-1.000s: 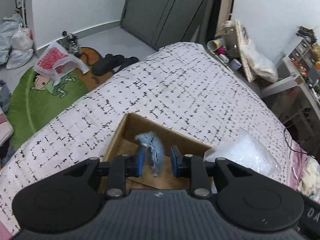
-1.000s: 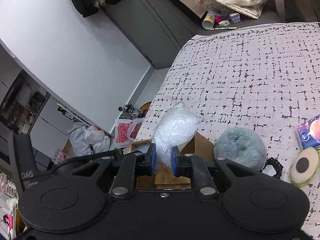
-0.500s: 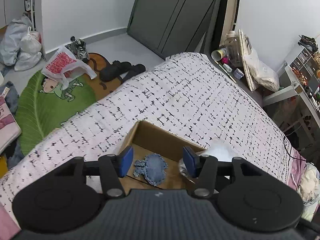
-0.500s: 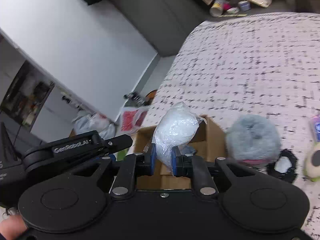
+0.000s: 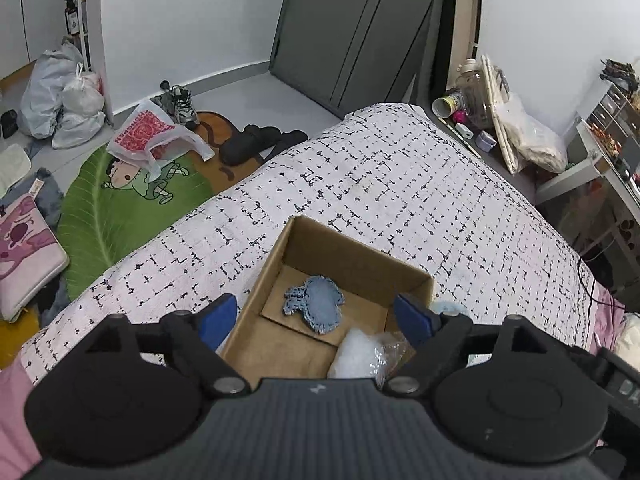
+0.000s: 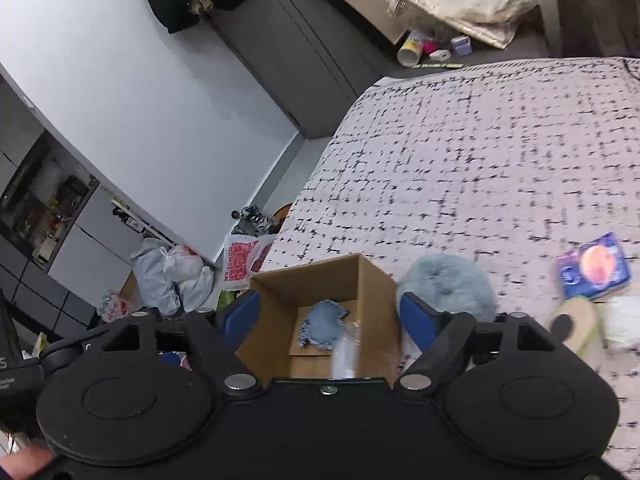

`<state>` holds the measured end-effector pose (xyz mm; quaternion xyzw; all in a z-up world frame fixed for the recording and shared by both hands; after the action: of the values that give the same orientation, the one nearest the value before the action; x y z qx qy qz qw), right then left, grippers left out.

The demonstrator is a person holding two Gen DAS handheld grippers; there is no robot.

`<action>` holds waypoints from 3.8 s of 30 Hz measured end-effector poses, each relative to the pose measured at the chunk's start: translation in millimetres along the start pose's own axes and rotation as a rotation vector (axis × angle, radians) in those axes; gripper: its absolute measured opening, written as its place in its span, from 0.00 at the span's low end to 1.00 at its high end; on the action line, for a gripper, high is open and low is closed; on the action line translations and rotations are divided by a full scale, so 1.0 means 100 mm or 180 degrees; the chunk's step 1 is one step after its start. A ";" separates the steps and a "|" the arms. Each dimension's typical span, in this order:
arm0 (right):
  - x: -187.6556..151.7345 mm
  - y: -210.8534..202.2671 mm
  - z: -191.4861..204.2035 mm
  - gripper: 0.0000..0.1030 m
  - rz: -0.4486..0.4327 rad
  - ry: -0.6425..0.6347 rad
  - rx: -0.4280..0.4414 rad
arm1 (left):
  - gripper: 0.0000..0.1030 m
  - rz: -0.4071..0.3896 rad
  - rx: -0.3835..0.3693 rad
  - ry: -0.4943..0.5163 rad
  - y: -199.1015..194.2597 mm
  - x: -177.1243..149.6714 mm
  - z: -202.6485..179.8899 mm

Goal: Organize soft objects
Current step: 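Open the left tool over the box while the right tool releases the bag into it, then withdraw both tools from the box toward the remaining items, then grasp the black ring plush with the left tool while the right tool grasps the white wrapped pack, then carry the black ring plush with the left tool while the right tool carries the white pack to the box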

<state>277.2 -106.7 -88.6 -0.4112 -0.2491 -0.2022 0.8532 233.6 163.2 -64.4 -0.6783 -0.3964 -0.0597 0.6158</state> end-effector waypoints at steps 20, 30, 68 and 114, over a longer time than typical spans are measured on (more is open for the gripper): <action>-0.16 -0.77 -0.40 1.00 -0.0310 -0.0597 -0.0321 | 1.00 -0.0290 -0.0003 0.0142 -0.33 -0.45 -0.44; -0.16 -1.02 -0.87 1.00 -0.0331 -0.0515 -0.0462 | 1.00 -0.0211 -0.0279 0.0349 -0.37 -0.70 -0.79; -0.32 -0.76 -1.87 0.98 -0.0178 0.0530 -0.0350 | 0.97 0.0301 -0.0153 0.0743 0.52 -1.16 -1.68; -0.35 -0.48 -1.96 0.41 -0.0026 0.0354 -0.0446 | 0.36 0.0602 0.0171 0.0543 0.96 -1.35 -1.81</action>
<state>273.3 -286.7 -185.9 -0.4569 -0.1883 -0.2452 0.8340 274.0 -52.1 -174.3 -0.6884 -0.2783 -0.0481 0.6681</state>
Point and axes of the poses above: each gripper's, at about its wrist camera, not at the fingertips, and y roughly the way its jaws point, z to its left, x to its top, the point moved 1 cm from there along y, roughly the way its jaws point
